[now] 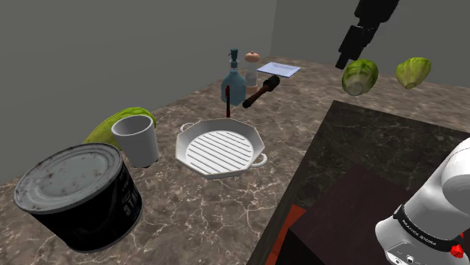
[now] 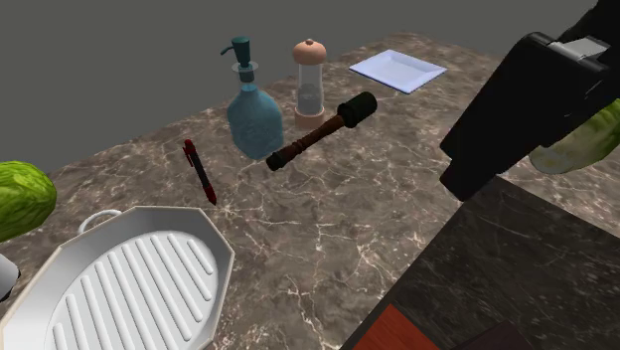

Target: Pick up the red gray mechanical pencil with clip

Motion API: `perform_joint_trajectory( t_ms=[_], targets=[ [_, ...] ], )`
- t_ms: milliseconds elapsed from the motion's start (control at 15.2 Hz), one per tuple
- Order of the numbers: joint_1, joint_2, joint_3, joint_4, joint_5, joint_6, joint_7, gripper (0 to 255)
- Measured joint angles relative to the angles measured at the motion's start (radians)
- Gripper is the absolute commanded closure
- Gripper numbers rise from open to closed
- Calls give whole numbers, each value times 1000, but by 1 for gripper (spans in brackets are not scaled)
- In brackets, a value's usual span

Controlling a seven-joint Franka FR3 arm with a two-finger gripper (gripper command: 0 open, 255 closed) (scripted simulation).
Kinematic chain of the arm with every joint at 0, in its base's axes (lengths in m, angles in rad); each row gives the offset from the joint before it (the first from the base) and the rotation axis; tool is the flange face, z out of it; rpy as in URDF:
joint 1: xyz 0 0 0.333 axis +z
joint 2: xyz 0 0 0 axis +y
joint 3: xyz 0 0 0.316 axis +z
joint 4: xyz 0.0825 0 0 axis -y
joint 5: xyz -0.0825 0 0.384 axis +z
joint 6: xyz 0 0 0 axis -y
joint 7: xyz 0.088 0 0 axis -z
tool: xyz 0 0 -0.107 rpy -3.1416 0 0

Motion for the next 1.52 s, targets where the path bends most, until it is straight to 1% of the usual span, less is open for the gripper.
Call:
perform_joint_trajectory(
  t_ms=[132, 264, 528, 660, 924, 1122, 1320, 1518],
  targets=[
    [0, 10, 11, 4, 5, 4, 16, 0],
    [-2, 56, 42, 21, 18, 25, 64, 0],
    [-10, 179, 122, 105, 40, 48, 190, 0],
    [-16, 245, 158, 144, 44, 66, 252, 0],
    [-26, 397, 235, 261, 36, 81, 388, 0],
    [-32, 517, 283, 353, 12, 91, 488, 0],
    [-30, 650, 325, 477, -26, 77, 589, 0],
    [-14, 792, 357, 625, -77, 44, 690, 0]
  ],
)
